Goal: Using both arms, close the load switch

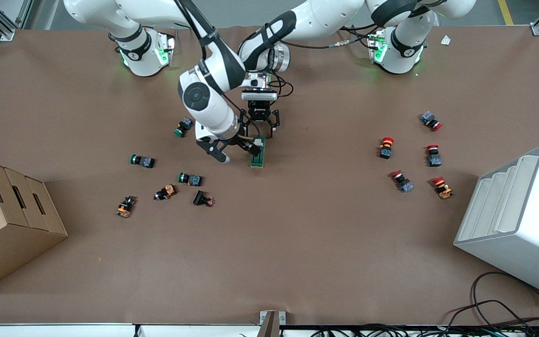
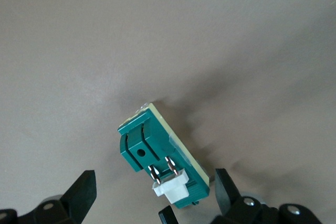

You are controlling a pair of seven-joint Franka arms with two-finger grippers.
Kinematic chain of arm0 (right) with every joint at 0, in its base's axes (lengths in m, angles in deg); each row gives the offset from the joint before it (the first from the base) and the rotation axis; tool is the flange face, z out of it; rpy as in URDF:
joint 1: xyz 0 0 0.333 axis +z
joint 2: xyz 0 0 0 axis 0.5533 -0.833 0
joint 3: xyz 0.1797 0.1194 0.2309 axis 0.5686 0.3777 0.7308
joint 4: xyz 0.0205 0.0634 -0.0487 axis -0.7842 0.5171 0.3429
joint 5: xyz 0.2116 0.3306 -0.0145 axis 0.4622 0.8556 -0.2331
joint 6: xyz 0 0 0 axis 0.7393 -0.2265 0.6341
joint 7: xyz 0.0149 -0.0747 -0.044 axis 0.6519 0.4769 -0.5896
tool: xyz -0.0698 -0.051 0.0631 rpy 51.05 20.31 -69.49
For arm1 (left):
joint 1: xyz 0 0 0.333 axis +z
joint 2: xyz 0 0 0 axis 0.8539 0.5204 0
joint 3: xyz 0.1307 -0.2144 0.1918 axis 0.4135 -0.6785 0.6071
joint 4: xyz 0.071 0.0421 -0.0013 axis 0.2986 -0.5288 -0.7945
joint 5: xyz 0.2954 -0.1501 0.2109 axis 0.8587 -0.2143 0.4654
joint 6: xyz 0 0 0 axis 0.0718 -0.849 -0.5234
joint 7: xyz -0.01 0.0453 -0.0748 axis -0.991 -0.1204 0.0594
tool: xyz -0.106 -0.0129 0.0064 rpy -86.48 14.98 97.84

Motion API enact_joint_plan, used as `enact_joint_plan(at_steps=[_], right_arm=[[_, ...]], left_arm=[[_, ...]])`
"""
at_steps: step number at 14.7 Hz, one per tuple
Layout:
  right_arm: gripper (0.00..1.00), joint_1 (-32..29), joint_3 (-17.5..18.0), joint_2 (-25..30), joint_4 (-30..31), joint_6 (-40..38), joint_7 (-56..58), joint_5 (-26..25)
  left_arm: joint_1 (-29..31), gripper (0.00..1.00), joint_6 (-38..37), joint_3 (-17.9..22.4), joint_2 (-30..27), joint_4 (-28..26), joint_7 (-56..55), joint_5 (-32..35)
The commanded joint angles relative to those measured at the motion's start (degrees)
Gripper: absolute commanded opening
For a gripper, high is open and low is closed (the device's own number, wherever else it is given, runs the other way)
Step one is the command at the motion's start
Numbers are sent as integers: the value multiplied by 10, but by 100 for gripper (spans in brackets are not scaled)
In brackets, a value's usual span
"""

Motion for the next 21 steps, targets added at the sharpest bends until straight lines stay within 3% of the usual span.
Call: enact_joint_plan(at_steps=[1,7,14,21], right_arm=[[100,23,-7,-13,6,36,-4,24],[100,60,-7,-52,4,104,-4,62],[100,88,-7,-79,1,136,-19,67],[100,73,-7,-85,-22,129,-16,67]], left_arm=[[-18,98,-20,6,7,8,-31,20],[-65,98,-34,60,27,11,-58,49],[-84,98,-49,73,46,17,-57,65],[-90,98,-91,73,73,23,-58,86]])
